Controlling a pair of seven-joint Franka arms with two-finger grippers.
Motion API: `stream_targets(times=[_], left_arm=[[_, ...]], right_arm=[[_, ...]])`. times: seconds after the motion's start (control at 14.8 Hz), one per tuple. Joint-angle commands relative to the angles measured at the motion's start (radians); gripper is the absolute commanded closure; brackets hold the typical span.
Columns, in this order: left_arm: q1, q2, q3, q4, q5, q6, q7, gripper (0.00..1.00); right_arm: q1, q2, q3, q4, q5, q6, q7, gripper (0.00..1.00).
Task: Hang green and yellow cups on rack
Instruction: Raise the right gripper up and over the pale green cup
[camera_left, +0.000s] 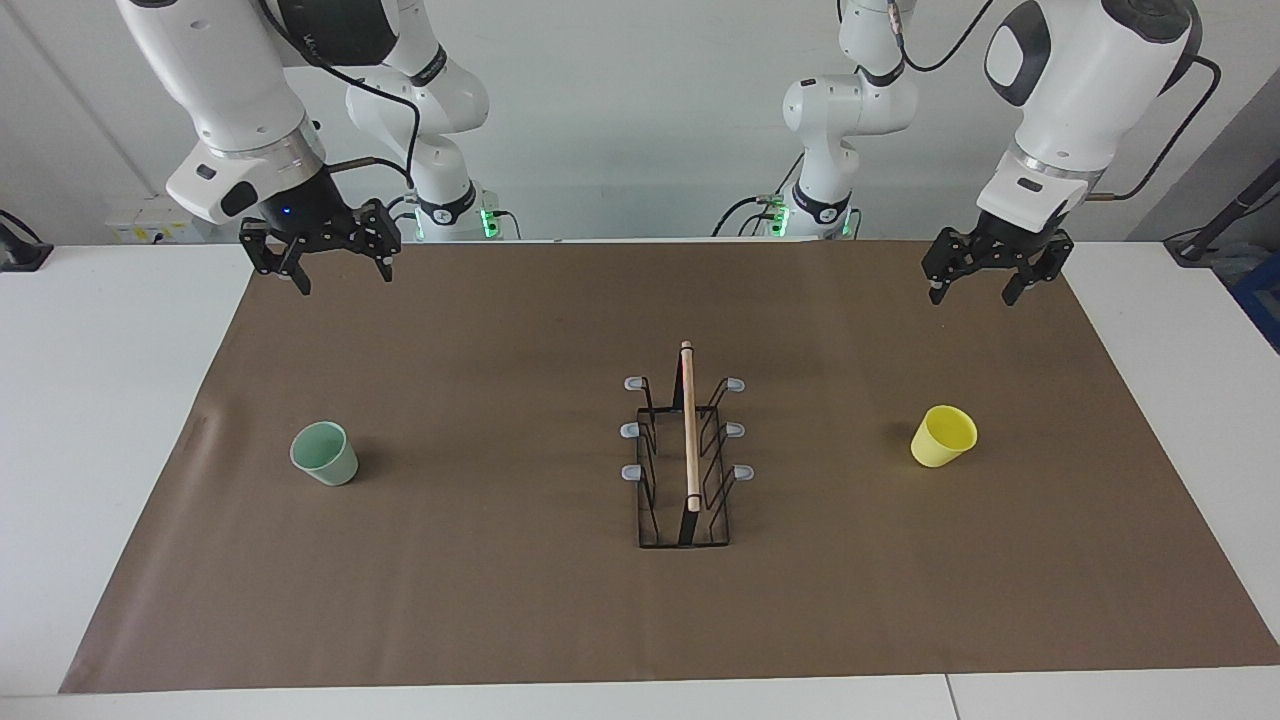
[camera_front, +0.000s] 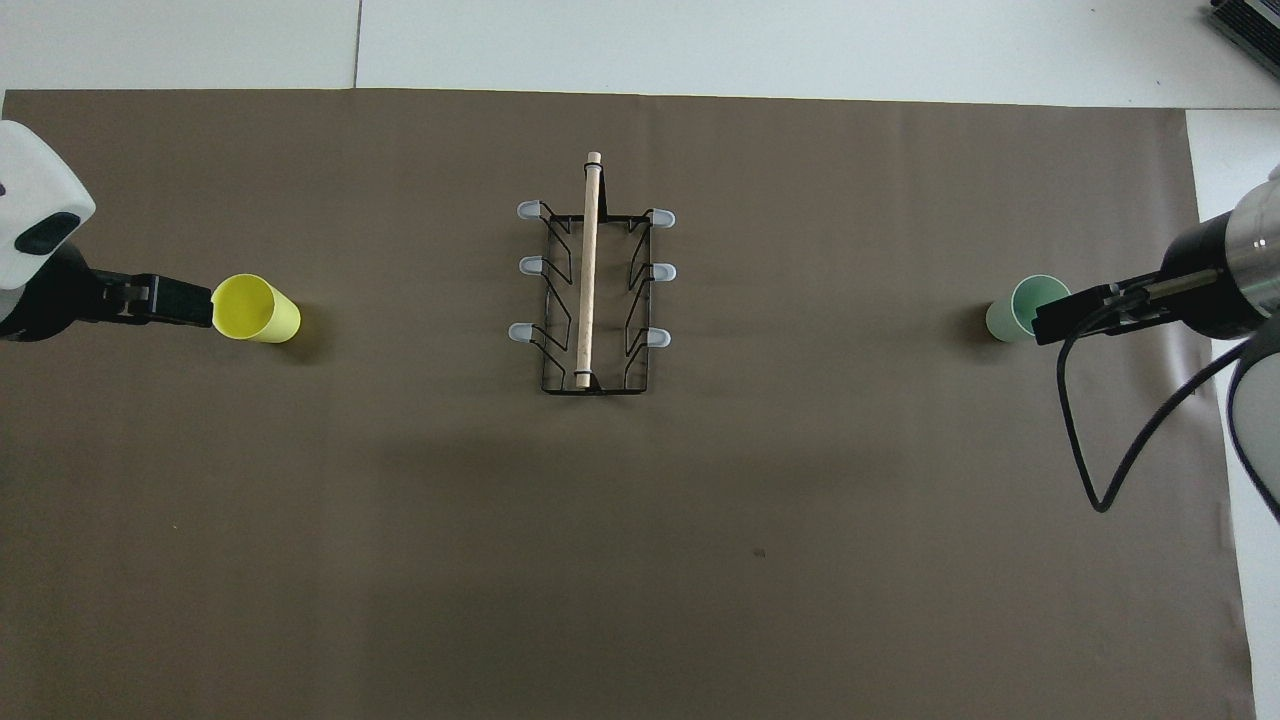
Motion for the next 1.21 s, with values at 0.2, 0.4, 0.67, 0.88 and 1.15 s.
stream_targets(times=[0.2,0.4,0.67,0.88,1.15], left_arm=[[0.017,-0.023,-0.011,-0.022,-0.017,-0.007,0.011,0.00],[0.017,-0.023,-0.011,-0.022,-0.017,-0.009,0.011,0.00],[0.017,-0.023,-0.011,-0.022,-0.017,-0.007,0.010,0.00],[0.017,-0.023,-0.011,-0.022,-0.017,-0.009,0.011,0.00],[0.017,-0.023,-0.011,-0.022,-0.017,-0.009,0.011,0.00]], right_arm=[[-0.010,-0.005,0.000,-0.042,-0.009,0.022,-0.095,0.00],[0.028,0.015,0.001,-0.040,-0.105,0.039,-0.123,0.00],[0.039,0.050,0.001,-0.042,-0.177,0.091,-0.282,0.00],[0.075,0.071,0.001,-0.077,-0.318,0.158,-0.452,0.00],[0.120,0.137,0.000,-0.089,-0.475,0.212,-0.680,0.00]])
